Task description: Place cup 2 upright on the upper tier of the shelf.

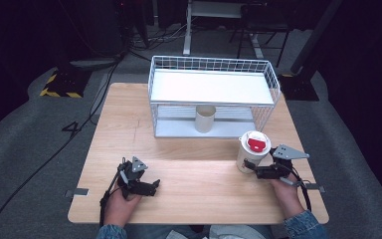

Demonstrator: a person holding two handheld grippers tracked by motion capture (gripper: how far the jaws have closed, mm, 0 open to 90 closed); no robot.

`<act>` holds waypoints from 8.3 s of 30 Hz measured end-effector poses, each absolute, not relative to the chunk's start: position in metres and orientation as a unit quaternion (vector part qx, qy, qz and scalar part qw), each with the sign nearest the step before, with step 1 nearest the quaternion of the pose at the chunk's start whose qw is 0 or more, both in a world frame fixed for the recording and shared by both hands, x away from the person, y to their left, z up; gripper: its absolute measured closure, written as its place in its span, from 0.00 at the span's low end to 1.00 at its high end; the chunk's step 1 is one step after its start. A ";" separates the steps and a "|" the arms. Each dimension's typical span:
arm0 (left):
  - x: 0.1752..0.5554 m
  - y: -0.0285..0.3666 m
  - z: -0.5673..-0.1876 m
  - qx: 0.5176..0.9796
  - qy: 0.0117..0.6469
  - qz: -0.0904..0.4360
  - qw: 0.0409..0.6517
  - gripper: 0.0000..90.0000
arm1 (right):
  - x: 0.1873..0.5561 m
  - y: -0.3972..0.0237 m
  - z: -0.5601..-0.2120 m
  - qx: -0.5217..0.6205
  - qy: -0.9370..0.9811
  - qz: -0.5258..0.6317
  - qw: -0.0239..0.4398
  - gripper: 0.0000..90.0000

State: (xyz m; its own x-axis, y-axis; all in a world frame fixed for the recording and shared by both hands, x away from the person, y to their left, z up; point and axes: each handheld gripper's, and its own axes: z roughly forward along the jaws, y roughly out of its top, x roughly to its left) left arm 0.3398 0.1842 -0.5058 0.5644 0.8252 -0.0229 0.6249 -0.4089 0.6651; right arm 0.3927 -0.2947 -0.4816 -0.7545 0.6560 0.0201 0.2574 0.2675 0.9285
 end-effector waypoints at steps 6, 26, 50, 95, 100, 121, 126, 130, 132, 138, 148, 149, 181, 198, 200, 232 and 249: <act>0.340 0.184 -0.506 0.825 0.440 0.156 0.320 0.00 | 0.392 -0.295 -0.482 0.295 0.773 0.529 0.192 0.16; 0.340 0.184 -0.506 0.825 0.440 0.157 0.320 0.00 | 0.390 -0.298 -0.477 0.289 0.757 0.553 0.193 0.17; 0.340 0.184 -0.506 0.824 0.440 0.158 0.320 0.00 | 0.383 -0.301 -0.428 0.274 0.750 0.566 0.207 0.17; 0.341 0.183 -0.506 0.820 0.449 0.157 0.319 0.00 | 0.411 -0.275 -0.311 0.250 0.739 0.583 0.226 0.17; 0.341 0.183 -0.506 0.820 0.450 0.155 0.318 0.00 | 0.418 -0.272 -0.303 0.252 0.738 0.583 0.227 0.16; 0.341 0.182 -0.506 0.819 0.450 0.158 0.320 0.00 | 0.453 -0.256 -0.271 0.262 0.731 0.585 0.234 0.16; 0.342 0.182 -0.506 0.819 0.450 0.158 0.319 0.00 | 0.465 -0.252 -0.267 0.267 0.726 0.589 0.233 0.16; 0.342 0.182 -0.506 0.819 0.450 0.159 0.319 0.00 | 0.476 -0.245 -0.263 0.268 0.724 0.591 0.235 0.16; 0.342 0.182 -0.506 0.819 0.450 0.159 0.319 0.00 | 0.481 -0.240 -0.262 0.268 0.724 0.591 0.236 0.16; 0.342 0.182 -0.506 0.819 0.450 0.159 0.319 0.00 | 0.495 -0.225 -0.257 0.267 0.724 0.589 0.239 0.16; 0.342 0.182 -0.506 0.819 0.450 0.158 0.319 0.00 | 0.520 -0.201 -0.258 0.275 0.722 0.591 0.234 0.16; 0.342 0.182 -0.506 0.819 0.450 0.159 0.319 0.00 | 0.523 -0.199 -0.258 0.276 0.722 0.590 0.234 0.16; 0.342 0.182 -0.506 0.818 0.451 0.159 0.319 0.00 | 0.558 -0.161 -0.291 0.295 0.716 0.593 0.221 0.16; 0.342 0.182 -0.506 0.818 0.451 0.159 0.319 0.00 | 0.554 -0.165 -0.298 0.291 0.716 0.594 0.223 0.16; 0.342 0.182 -0.506 0.818 0.451 0.159 0.319 0.00 | 0.553 -0.166 -0.299 0.292 0.715 0.595 0.223 0.16; 0.342 0.182 -0.506 0.818 0.452 0.157 0.319 0.00 | 0.549 -0.173 -0.300 0.298 0.705 0.609 0.211 0.08; 0.343 0.182 -0.506 0.819 0.450 0.157 0.319 0.00 | 0.517 -0.190 -0.278 0.285 0.725 0.585 0.225 0.06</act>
